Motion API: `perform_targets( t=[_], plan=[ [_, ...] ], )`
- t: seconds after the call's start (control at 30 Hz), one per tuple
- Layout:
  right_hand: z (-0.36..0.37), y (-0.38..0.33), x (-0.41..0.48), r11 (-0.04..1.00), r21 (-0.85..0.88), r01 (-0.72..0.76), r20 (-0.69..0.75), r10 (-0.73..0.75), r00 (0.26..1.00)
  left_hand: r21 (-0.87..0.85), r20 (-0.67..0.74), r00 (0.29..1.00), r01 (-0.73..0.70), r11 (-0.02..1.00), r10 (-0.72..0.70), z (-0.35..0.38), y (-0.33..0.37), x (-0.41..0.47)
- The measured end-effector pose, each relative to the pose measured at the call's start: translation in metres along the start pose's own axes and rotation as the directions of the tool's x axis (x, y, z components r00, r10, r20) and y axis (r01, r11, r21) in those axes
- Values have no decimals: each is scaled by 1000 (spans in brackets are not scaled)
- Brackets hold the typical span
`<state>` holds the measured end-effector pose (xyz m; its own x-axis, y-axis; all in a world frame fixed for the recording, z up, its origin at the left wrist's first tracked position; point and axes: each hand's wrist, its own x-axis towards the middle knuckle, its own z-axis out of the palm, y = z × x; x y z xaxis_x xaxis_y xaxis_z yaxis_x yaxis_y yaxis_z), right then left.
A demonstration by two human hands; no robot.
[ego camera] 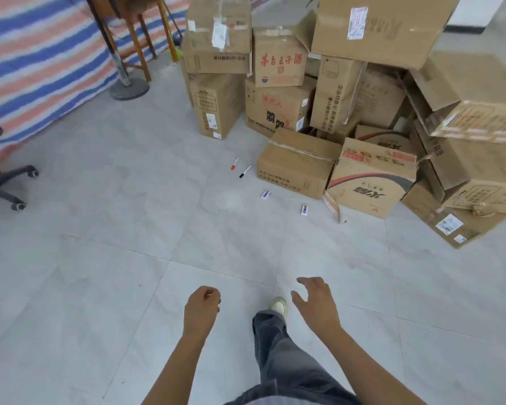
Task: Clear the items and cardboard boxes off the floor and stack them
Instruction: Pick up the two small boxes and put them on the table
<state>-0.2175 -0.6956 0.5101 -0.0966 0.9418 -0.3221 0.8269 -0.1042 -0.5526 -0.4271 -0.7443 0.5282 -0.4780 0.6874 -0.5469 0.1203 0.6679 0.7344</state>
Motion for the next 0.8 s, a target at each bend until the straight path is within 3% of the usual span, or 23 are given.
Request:
perform_targets(
  t=[0.2,0.3,0.53,0.67,0.8],
  plan=[
    [-66,-54,161,992,105,68,-139,-53,989,15,-36,996,-82,997,82,20,108,95],
    [-86,-62,214,993,77,91,-128,-81,989,-30,-72,994,-88,996,85,34,152,134],
    [-89,-38,272,1000,-28,2,50,0,999,160,58,998,13,987,-22,78,183,196],
    [-104,-33,321,996,17,-84,10,84,996,215,46,999,-11,976,1,89,220,258],
    [-115,-33,372,975,78,-207,-54,211,976,269,184,983,-51,962,0,113,262,315]
  ],
)
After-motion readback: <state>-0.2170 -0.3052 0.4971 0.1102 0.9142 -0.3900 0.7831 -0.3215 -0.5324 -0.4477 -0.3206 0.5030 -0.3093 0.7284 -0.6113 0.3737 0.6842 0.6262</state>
